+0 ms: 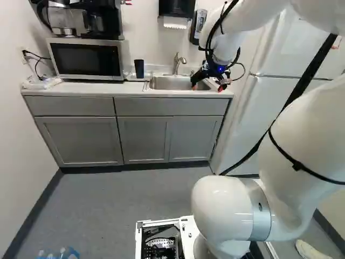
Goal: Rinse the cup and place it in the tray
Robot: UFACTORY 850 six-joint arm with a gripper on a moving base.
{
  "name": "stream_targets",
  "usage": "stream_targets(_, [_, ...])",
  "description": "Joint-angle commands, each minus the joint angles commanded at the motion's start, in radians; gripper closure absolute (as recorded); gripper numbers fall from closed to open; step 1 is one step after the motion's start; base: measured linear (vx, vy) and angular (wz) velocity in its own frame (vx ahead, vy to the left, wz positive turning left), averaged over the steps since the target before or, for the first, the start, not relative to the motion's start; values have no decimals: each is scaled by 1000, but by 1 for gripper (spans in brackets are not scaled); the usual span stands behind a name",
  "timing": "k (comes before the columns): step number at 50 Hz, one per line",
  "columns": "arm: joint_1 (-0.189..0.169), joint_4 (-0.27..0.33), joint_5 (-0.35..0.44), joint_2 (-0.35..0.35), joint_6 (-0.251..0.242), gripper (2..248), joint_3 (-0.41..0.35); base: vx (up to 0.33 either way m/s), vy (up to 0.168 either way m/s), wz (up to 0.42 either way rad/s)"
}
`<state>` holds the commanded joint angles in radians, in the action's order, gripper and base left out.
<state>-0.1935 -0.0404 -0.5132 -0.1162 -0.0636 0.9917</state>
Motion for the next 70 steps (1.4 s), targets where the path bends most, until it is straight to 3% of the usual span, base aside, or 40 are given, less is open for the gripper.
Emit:
stream_targets(38, [1,0,9,-1,0,3,-6,0,0,0])
stream_targets(70, [16,3,112,-13,5,3,-73,0,0,0])
